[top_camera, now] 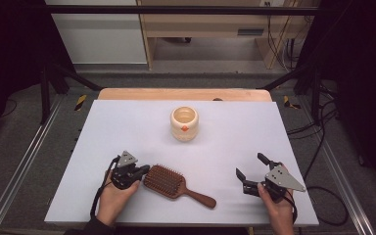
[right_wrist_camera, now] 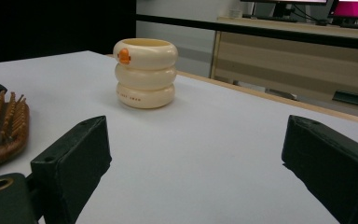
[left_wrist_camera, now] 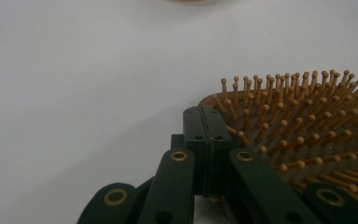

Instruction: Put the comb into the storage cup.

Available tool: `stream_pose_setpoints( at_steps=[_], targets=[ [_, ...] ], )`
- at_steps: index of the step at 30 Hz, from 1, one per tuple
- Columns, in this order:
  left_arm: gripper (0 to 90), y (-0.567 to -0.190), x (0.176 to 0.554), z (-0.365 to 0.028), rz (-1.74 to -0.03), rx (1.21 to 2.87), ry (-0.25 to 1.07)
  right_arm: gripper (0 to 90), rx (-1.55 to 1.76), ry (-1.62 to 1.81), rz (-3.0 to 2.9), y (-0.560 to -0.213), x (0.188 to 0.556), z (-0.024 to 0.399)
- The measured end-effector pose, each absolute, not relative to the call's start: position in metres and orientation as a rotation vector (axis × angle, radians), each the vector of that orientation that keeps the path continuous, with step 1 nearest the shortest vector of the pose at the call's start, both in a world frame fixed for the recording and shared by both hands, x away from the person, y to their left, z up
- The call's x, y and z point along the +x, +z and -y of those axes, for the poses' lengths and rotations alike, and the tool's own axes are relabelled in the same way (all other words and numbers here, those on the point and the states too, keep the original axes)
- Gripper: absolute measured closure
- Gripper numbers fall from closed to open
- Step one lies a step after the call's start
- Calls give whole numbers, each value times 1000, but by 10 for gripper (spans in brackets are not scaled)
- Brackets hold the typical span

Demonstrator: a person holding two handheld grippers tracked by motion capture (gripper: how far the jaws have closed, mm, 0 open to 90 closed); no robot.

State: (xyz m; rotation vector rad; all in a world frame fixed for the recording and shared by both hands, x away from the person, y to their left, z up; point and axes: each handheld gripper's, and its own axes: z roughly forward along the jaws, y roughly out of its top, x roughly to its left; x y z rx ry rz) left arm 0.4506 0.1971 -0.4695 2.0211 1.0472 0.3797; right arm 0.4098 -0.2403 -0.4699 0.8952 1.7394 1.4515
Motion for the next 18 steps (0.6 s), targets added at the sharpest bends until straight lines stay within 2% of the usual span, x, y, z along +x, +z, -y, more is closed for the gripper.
stream_pose_setpoints(
  at_steps=[11, 18],
  targets=[
    [900, -472, 439, -158, -986, 2017, 325, 78, 899, 1453, -1734, -469, 409, 242],
    [900, -471, 437, -160, -962, 1979, 391, 79, 910, 1452, -1735, -469, 409, 242]
  ],
)
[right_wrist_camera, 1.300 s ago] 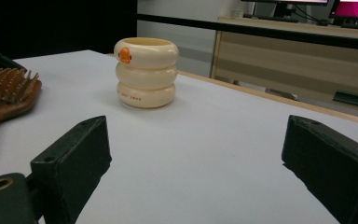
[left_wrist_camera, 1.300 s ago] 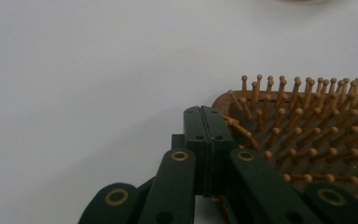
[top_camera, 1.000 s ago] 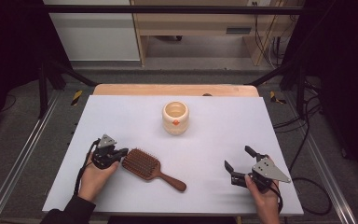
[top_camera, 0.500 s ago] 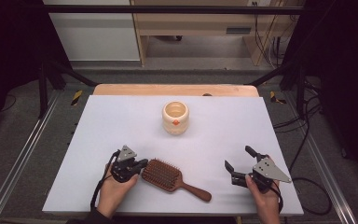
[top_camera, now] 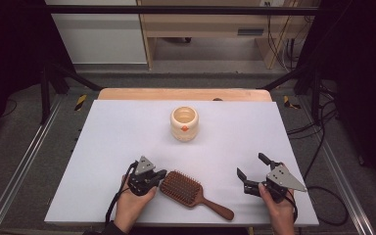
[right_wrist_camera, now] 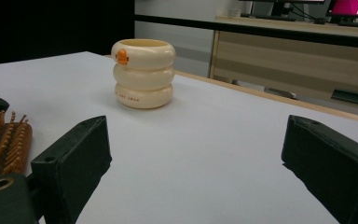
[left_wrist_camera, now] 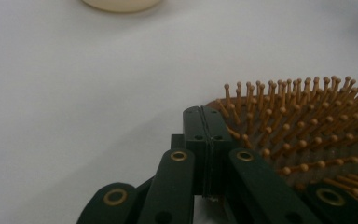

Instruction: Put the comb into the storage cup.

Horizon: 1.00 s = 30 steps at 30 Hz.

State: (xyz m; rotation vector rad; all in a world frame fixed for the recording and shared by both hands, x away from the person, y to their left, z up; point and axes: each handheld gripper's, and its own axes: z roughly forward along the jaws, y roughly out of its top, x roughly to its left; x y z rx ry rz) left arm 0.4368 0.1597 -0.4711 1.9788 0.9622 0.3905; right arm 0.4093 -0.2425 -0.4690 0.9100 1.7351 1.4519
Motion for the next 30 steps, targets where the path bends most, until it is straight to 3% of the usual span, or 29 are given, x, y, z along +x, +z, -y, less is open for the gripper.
stream_pose_setpoints(
  at_steps=[2, 8, 16, 19, 23, 24, 25, 26, 28, 30],
  targets=[
    [900, -466, 432, -170, -904, 1926, 533, 79, 931, 1454, -1736, -469, 409, 242],
    [900, -458, 429, -198, -875, 1840, 715, 72, 957, 1467, -1760, -469, 410, 240],
    [892, -455, 426, -242, -921, 1671, 792, 58, 1046, 1385, -1781, -465, 419, 229],
    [780, -456, 425, -251, -918, 1652, 803, 69, 1034, 1366, -1817, -458, 420, 221],
    [560, -459, 420, -258, -910, 1662, 793, 94, 1019, 1335, -1913, -445, 417, 211],
    [411, -459, 419, -261, -917, 1659, 778, 115, 1024, 1331, -1970, -436, 416, 206],
    [411, -459, 418, -262, -926, 1654, 772, 115, 1024, 1331, -1970, -436, 416, 206],
    [288, -459, 417, -264, -943, 1639, 777, 116, 1030, 1328, -2017, -431, 416, 201],
    [254, -460, 417, -269, -975, 1611, 764, 115, 1018, 1322, -2043, -429, 415, 198],
    [132, -459, 415, -272, -986, 1605, 778, 109, 986, 1316, -2090, -424, 414, 191]
  ],
)
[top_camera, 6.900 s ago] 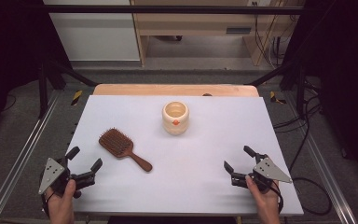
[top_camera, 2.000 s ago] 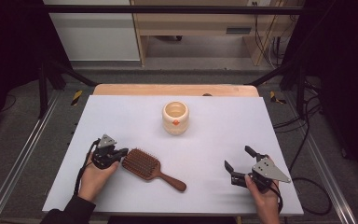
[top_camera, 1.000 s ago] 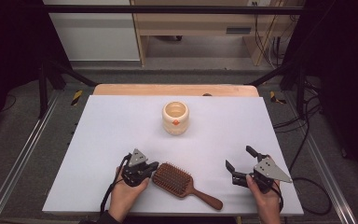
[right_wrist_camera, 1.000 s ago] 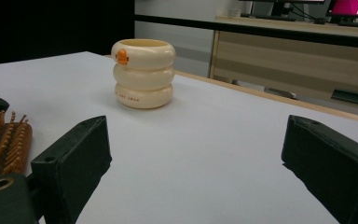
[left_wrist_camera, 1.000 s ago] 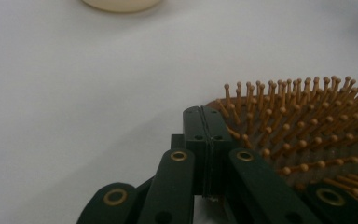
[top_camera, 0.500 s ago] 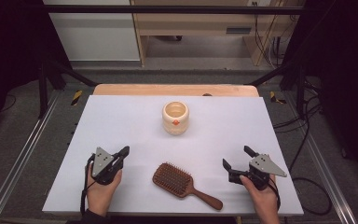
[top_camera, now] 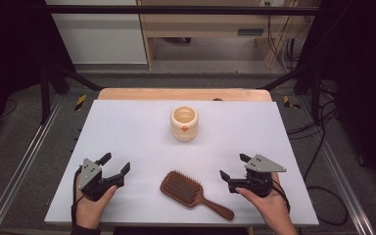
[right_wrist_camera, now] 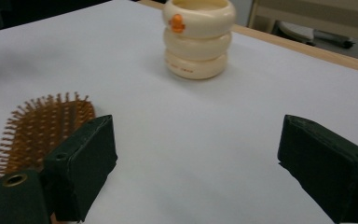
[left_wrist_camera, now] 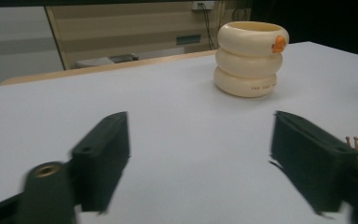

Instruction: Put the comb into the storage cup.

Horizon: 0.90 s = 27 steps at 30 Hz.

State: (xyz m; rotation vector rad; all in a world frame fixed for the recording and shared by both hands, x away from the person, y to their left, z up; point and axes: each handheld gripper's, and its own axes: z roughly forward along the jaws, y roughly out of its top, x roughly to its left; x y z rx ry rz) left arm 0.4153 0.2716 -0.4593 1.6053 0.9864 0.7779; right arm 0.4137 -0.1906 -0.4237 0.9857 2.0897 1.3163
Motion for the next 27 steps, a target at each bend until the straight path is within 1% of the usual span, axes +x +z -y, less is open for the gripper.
stream_pose_setpoints(
  at_steps=[1, 5, 10, 19, 24, 27],
  targets=[
    [91, -459, 415, -273, -987, 1598, 778, 103, 965, 1306, -2116, -421, 413, 186],
    [29, -459, 409, -279, -992, 1585, 780, 97, 923, 1278, -2195, -414, 408, 174],
    [26, -458, 406, -283, -991, 1556, 782, 96, 871, 1192, -2315, -414, 401, 161],
    [26, -460, 407, -281, -963, 1585, 775, 108, 877, 1067, -2458, -420, 398, 151],
    [27, -461, 407, -280, -956, 1591, 772, 168, 855, 1001, -2535, -424, 399, 144],
    [27, -461, 408, -280, -956, 1597, 771, 179, 839, 942, -2601, -426, 398, 135]
  ],
)
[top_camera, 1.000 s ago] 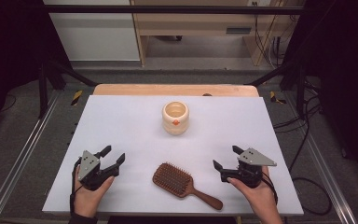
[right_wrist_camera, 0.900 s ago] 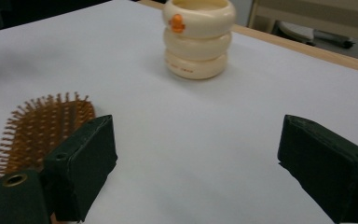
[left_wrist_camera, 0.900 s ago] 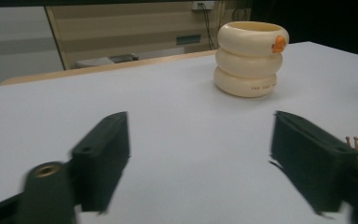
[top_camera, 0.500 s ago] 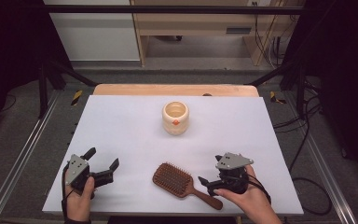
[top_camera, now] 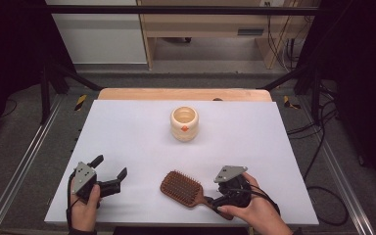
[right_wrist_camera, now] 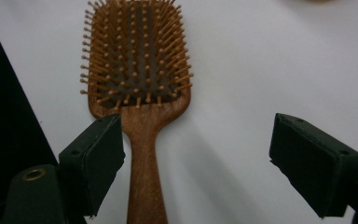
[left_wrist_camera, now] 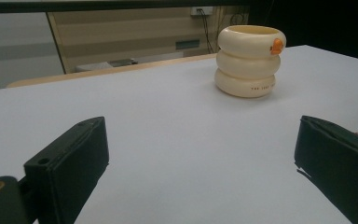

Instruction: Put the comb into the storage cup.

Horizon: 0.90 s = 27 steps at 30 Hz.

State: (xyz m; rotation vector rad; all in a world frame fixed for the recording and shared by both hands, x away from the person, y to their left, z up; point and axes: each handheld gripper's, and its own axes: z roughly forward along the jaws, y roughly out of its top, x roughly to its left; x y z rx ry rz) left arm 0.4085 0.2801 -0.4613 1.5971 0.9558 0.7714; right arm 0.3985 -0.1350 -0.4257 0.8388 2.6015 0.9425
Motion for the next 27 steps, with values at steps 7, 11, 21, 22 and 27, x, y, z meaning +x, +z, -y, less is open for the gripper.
stream_pose_setpoints(
  at_steps=[7, 11, 21, 22, 27],
  targets=[
    [28, -462, 409, -280, -956, 1601, 772, 206, 831, 869, -2691, -430, 397, 121],
    [29, -462, 409, -280, -954, 1601, 773, 235, 838, 823, -2735, -432, 396, 114],
    [29, -462, 409, -279, -942, 1614, 770, 379, 828, 688, -2824, -441, 397, 101],
    [29, -462, 409, -279, -944, 1613, 768, 379, 828, 688, -2824, -441, 397, 101],
    [30, -462, 409, -278, -936, 1617, 767, 445, 829, 629, -2854, -444, 396, 97]
  ],
)
